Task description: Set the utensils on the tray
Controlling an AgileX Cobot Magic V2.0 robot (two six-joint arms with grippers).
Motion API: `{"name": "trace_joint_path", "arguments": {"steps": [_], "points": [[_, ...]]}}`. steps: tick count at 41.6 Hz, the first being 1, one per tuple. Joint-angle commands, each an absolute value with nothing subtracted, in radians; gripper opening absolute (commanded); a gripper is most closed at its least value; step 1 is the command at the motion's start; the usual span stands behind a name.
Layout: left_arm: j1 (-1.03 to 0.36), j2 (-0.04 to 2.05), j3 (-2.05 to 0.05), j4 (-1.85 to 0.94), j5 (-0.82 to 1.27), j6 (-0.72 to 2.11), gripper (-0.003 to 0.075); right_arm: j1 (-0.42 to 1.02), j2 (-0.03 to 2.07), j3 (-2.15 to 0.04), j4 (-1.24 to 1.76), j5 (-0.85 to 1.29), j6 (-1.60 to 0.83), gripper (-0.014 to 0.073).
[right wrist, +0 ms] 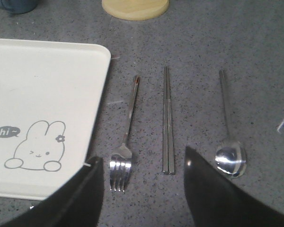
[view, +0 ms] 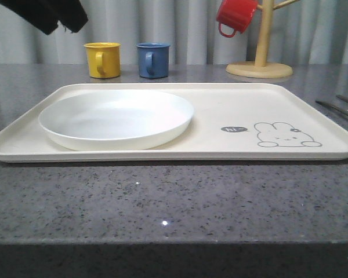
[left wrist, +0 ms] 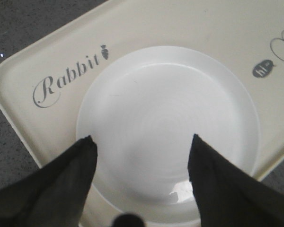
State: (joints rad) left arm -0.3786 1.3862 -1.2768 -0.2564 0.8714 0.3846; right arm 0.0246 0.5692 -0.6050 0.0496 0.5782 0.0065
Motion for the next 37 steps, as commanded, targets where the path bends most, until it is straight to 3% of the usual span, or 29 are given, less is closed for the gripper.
{"name": "trace_joint_path", "arguments": {"steps": [1,9,25,37], "points": [[-0.469,1.267,-1.270,-0.078,0.851,0.214,0.0428,0.024,0.578,-0.641,0.048,0.512,0.000,0.0414],[-0.589,1.085,-1.136,0.109,0.849,0.000,0.0428,0.024,0.578,-0.641,0.048,0.512,0.000,0.0414],[-0.597,0.866,-0.911,0.082,0.839,-0.010,0.0428,0.024,0.579,-0.646,0.049,0.522,0.000,0.0414],[-0.597,0.862,-0.901,0.082,0.840,-0.010,0.0428,0.024,0.739,-0.803,0.049,0.778,0.000,0.0414]]}}
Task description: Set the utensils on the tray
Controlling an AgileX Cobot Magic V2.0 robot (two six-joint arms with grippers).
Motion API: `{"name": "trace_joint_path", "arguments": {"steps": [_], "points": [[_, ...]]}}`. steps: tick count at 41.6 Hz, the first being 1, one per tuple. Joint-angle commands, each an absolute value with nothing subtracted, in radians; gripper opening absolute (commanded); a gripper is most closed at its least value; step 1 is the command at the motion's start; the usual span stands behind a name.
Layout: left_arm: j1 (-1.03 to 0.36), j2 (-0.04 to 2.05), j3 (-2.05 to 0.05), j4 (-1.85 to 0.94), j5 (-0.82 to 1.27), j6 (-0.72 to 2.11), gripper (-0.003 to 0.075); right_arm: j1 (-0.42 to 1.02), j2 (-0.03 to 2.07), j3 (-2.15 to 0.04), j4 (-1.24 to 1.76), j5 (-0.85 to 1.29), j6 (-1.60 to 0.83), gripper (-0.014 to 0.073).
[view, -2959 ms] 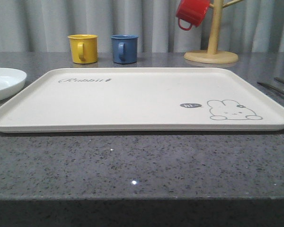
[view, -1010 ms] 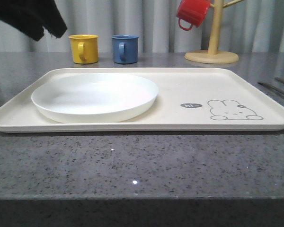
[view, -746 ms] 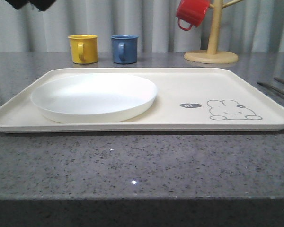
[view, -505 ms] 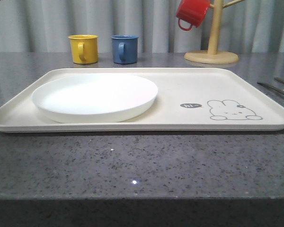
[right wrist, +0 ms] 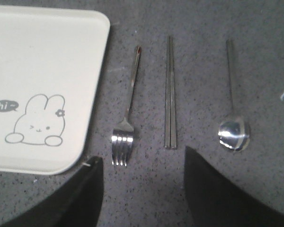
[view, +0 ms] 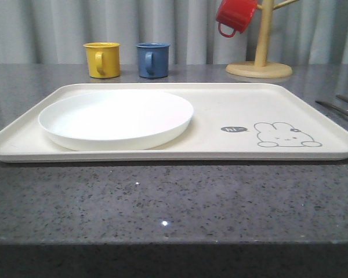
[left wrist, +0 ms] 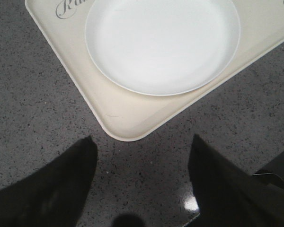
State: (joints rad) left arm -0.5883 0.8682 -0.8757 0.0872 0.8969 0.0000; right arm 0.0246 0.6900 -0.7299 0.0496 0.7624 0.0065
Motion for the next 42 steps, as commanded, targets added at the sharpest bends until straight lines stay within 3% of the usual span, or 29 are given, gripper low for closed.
{"name": "trace_joint_path", "arguments": {"steps": [1,15,42], "points": [[-0.597,0.862,-0.901,0.082,0.840,-0.010,0.0428,0.024,0.760,-0.815,0.049,0.795,0.000,0.0414],[-0.597,0.862,-0.901,0.082,0.840,-0.010,0.0428,0.024,1.046,-0.972,0.055,0.945,0.000,0.0414],[-0.597,0.862,-0.901,0.082,0.838,-0.010,0.0428,0.032,1.460,-1.194,0.113,0.958,0.000,0.0414]]}}
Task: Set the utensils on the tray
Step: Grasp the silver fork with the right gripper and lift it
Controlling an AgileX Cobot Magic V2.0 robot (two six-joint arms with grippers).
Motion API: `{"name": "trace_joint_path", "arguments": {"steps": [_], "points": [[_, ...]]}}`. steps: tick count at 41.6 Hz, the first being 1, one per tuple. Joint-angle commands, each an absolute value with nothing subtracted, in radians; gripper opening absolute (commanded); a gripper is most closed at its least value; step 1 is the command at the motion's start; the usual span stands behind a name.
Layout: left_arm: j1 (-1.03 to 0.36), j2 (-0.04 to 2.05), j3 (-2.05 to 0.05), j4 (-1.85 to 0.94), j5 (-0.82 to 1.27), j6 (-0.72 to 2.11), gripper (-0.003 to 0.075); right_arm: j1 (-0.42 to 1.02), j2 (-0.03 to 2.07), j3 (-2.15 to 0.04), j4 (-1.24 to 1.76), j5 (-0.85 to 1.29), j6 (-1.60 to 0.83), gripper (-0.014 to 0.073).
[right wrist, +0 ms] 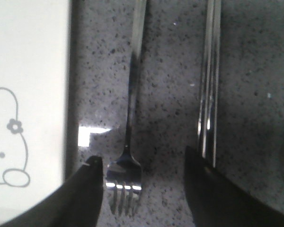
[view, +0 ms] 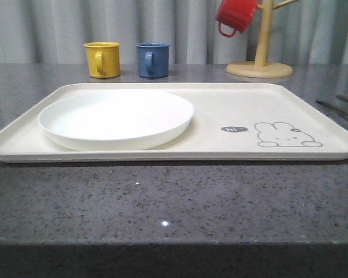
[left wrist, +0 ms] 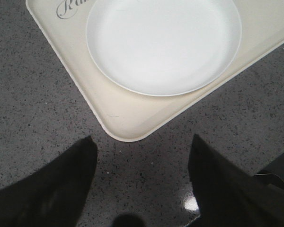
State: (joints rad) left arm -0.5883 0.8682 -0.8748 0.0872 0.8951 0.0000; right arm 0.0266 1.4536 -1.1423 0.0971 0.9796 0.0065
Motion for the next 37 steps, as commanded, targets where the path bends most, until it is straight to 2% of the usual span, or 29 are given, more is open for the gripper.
{"name": "trace_joint_path", "arguments": {"steps": [1,13,16,26,34,37], "points": [[-0.597,0.862,-0.901,0.082,0.838,-0.010,0.0428,0.033,1.470,-1.199,0.113,0.958,0.000,0.0414],[-0.597,0.862,-0.901,0.082,0.838,-0.010,0.0428,0.046,1.595,-1.264,0.112,0.959,0.000,0.0410],[-0.597,0.862,-0.901,0.082,0.838,-0.010,0.0428,0.046,1.614,-1.269,0.112,0.960,0.000,0.0387],[-0.597,0.862,-0.901,0.082,0.838,-0.010,0.0428,0.046,1.638,-1.269,0.113,0.958,0.000,0.0225],[-0.597,0.862,-0.901,0.082,0.838,-0.010,0.0428,0.046,1.632,-1.269,0.118,0.972,0.000,0.0038],[-0.597,0.862,-0.901,0.082,0.838,-0.010,0.0428,0.046,1.631,-1.271,0.118,0.980,0.000,0.0006]]}}
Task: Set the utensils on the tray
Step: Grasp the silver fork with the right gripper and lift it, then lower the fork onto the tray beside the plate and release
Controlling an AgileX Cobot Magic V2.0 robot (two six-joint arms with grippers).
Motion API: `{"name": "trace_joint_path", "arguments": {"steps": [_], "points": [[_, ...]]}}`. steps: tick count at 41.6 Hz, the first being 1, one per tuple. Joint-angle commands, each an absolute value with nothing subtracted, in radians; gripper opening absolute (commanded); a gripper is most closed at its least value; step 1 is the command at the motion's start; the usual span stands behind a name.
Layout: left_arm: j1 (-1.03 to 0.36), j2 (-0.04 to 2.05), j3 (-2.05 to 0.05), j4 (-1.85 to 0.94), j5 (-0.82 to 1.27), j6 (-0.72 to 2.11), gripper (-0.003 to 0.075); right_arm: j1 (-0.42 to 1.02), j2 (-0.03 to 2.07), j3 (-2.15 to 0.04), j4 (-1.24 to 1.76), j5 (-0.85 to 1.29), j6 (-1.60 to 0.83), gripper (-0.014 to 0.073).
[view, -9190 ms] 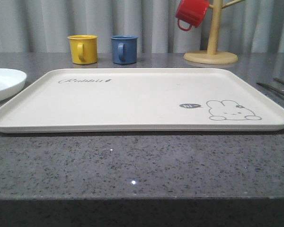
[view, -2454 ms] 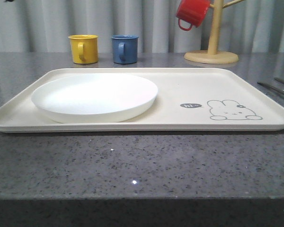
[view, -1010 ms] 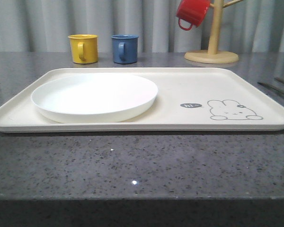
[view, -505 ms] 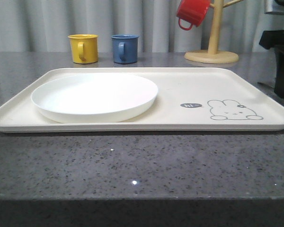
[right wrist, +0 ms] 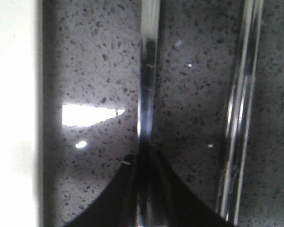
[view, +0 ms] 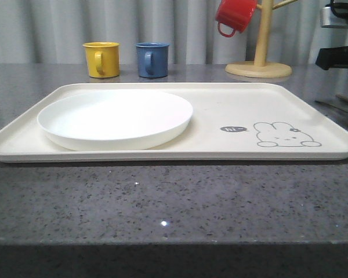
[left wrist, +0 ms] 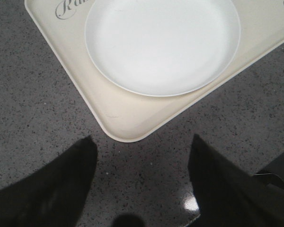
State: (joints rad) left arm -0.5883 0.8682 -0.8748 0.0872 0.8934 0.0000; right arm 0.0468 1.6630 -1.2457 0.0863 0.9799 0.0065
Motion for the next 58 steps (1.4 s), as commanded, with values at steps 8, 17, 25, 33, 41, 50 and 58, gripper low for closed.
{"name": "trace_joint_path", "arguments": {"steps": [8,17,25,33,41,50,58], "points": [[-0.597,0.862,-0.901,0.082,0.838,-0.010,0.0428,0.050,1.574,-1.271,0.118,0.998,-0.012,0.0004],[-0.597,0.862,-0.901,0.082,0.838,-0.010,0.0428,0.165,1.499,-1.309,0.120,1.076,-0.012,0.0004],[-0.597,0.862,-0.901,0.082,0.836,-0.010,0.0428,0.343,1.531,-1.434,0.122,1.171,0.011,0.0004],[-0.597,0.864,-0.901,0.082,0.836,-0.010,0.0428,0.431,1.622,-1.508,0.120,1.162,0.164,0.0006],[-0.597,0.864,-0.901,0.082,0.836,-0.010,0.0428,0.437,1.700,-1.510,0.121,1.076,0.379,0.0006],[-0.597,0.864,-0.901,0.082,0.818,-0.010,0.0428,0.437,1.760,-1.510,0.154,0.989,0.454,0.0006],[-0.597,0.864,-0.901,0.082,0.816,-0.010,0.0428,0.437,1.775,-1.510,0.154,0.976,0.454,0.0058]]}}
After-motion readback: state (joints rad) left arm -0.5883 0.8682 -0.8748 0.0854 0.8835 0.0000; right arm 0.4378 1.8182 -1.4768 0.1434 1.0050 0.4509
